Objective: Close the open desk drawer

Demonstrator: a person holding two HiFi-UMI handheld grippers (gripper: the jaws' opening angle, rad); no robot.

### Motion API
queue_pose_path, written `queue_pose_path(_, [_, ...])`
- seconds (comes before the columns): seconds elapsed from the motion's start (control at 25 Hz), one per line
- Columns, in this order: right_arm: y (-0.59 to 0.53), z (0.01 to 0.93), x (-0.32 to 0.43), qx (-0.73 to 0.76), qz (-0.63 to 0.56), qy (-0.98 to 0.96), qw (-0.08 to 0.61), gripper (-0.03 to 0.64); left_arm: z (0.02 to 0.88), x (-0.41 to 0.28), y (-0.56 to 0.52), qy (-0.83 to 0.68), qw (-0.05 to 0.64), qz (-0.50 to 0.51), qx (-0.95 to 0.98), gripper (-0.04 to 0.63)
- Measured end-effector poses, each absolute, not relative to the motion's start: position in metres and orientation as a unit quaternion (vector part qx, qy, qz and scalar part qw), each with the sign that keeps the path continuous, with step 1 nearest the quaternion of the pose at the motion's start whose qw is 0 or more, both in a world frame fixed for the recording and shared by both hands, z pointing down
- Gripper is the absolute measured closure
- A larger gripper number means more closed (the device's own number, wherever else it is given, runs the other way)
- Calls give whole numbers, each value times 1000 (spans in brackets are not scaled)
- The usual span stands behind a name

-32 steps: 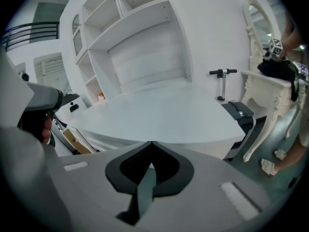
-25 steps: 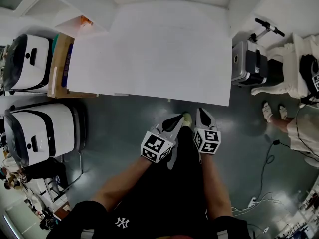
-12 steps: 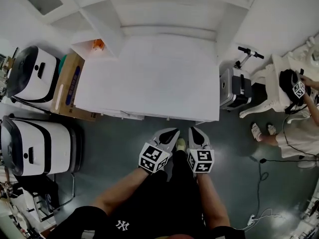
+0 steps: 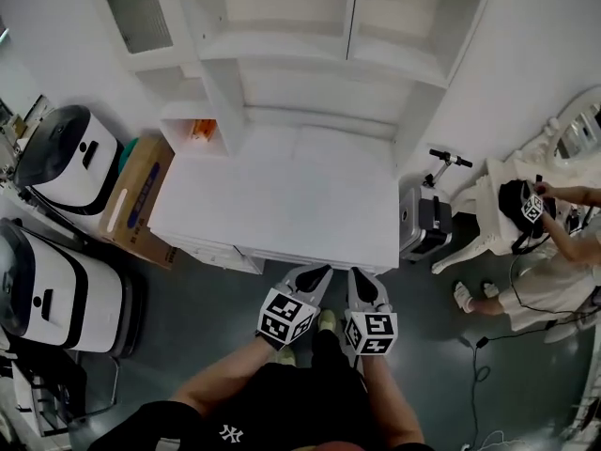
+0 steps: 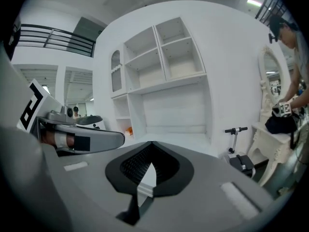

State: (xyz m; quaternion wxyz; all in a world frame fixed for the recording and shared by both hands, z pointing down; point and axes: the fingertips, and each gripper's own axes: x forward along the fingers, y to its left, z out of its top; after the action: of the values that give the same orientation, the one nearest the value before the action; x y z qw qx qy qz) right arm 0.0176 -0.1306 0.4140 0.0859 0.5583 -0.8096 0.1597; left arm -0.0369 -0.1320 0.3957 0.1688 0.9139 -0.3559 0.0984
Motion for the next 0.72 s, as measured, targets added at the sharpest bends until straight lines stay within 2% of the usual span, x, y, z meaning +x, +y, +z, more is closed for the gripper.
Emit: queue_pose_path(0.72, [-110,336,-6,555,93,-825,57,594,333,-68,-111,-366,117,73,920,595])
